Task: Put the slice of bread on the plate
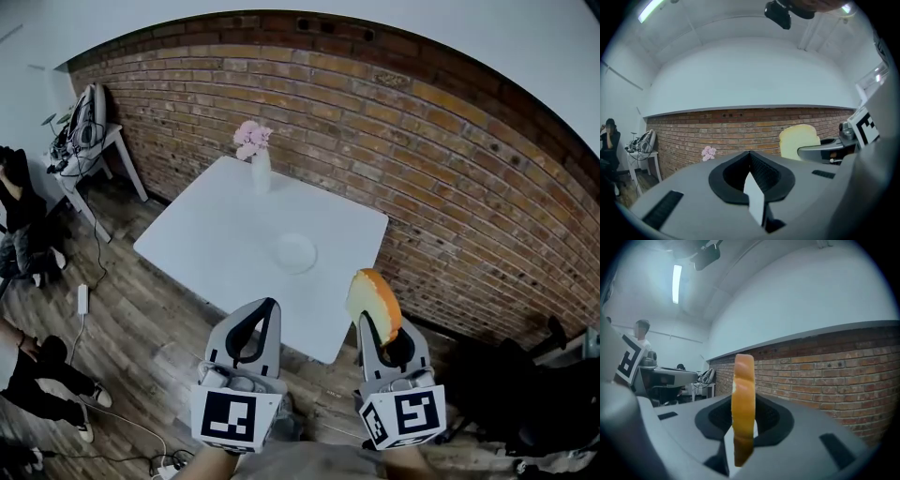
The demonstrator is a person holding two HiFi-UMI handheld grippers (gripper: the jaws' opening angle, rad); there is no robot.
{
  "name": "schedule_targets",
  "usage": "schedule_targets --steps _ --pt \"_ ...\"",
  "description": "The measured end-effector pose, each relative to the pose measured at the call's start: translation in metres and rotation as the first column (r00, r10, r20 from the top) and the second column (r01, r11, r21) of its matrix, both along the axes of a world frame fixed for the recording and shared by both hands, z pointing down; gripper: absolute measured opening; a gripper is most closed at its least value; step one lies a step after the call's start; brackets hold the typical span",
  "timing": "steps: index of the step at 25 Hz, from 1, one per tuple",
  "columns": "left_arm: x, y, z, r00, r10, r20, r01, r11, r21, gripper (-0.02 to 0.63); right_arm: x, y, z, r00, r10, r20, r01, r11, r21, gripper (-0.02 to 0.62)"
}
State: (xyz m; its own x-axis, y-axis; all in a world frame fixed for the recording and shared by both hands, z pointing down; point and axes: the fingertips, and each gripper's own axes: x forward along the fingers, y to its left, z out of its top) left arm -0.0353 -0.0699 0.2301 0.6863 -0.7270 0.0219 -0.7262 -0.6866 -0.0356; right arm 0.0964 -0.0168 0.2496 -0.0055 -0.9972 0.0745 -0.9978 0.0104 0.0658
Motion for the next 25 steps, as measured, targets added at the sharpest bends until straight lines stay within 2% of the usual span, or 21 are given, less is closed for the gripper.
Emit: schedule_targets --steps 6,16,25 --pt "0.006 -0.054 0.011 1.000 0.020 -0.003 -0.020 0.999 -0.038 0.009 0.007 -0.052 0.007 1.000 0.018 -0.003 -0.018 0.999 -0.028 0.095" --pt "0.015 -0.096 0.035 0.999 0.034 0.007 -0.034 0.998 -0.057 0.011 0.017 -0.094 0.031 1.000 0.007 -0.011 -0.008 0.998 -0.068 0.095" --pt "0.025 -0.130 0.056 0.999 0.012 0.040 -0.009 0.998 -0.070 0.011 0.021 -0.142 0.066 0.993 -0.118 -0.005 0.117 0.987 -0.109 0.094"
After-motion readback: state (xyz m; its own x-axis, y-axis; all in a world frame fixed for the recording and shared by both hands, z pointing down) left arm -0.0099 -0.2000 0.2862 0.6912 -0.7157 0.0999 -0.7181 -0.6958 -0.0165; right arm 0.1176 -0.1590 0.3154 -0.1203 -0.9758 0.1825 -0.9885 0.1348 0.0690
